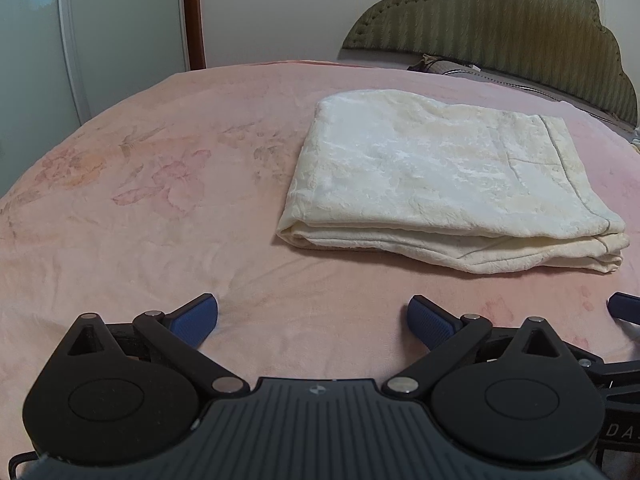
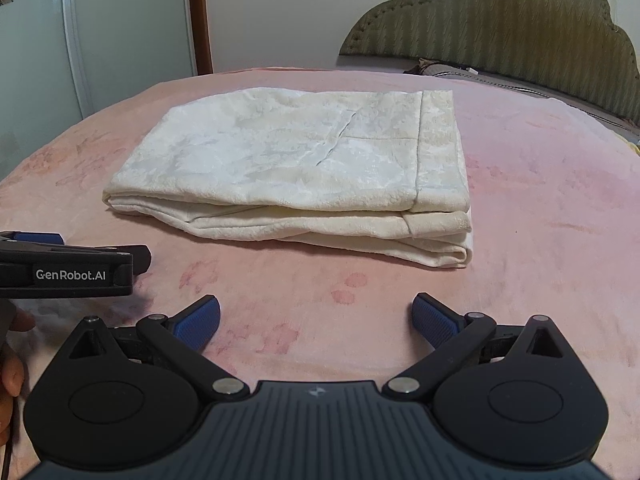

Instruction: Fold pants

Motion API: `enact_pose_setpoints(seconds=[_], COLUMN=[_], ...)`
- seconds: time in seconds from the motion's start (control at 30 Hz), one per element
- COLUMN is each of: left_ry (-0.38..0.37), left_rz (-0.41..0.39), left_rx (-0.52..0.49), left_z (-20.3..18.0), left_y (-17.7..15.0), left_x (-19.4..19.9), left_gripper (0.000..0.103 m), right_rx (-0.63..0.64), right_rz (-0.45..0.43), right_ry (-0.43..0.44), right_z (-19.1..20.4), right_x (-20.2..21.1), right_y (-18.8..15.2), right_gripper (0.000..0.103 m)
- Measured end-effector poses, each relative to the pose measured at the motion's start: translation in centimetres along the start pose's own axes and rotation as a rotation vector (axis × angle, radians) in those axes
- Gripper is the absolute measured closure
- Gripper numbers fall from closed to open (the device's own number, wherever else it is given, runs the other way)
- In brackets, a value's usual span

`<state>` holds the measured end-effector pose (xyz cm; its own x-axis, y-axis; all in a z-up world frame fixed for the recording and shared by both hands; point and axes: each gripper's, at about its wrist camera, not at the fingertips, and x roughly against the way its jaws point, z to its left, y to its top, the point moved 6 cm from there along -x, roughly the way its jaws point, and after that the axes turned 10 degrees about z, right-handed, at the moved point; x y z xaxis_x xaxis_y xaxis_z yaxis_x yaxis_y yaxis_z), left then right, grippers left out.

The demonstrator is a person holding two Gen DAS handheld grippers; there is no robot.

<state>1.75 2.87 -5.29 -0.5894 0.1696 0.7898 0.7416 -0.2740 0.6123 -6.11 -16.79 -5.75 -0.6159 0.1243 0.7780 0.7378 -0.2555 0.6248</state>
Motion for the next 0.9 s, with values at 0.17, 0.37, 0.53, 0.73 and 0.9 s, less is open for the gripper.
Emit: enact_pose_setpoints(seconds=[0.17,0.37,0.53,0.73,0.9], left_ry=[-0.004,-0.006,-0.01,-0.01,-0.01], left_rz=[-0.003,-0.012,-0.014,-0.014,-0.014], left_rx=[-0.002,-0.002,-0.002,-0.002,-0.004], left_z=[0.04,0.1,0.13,0.11,0.07], left_y=[-0.16,-0.25,-0.28,-0.32,-0.38], left_x=[0.08,0.11,0.14,0.17,0.26], left_gripper=[0.0,0.0,0.0,0.0,0.0], right_rx=[-0.001,0.001,0.002,0.002,0.002], right_rz=[-0.004,-0.007,-0.007,-0.007,-0.007], right_ry=[-0.002,-0.002,-0.004,-0.005,-0.005], right_z=[-0.01,-0.1,-0.08,-0.13,-0.08], right_x=[-0.07,-0.09,-0.11,-0.1,-0.12], right_y=[0.01,0.02,0.01,0.02,0.02], right_gripper=[0.0,0.0,0.0,0.0,0.0])
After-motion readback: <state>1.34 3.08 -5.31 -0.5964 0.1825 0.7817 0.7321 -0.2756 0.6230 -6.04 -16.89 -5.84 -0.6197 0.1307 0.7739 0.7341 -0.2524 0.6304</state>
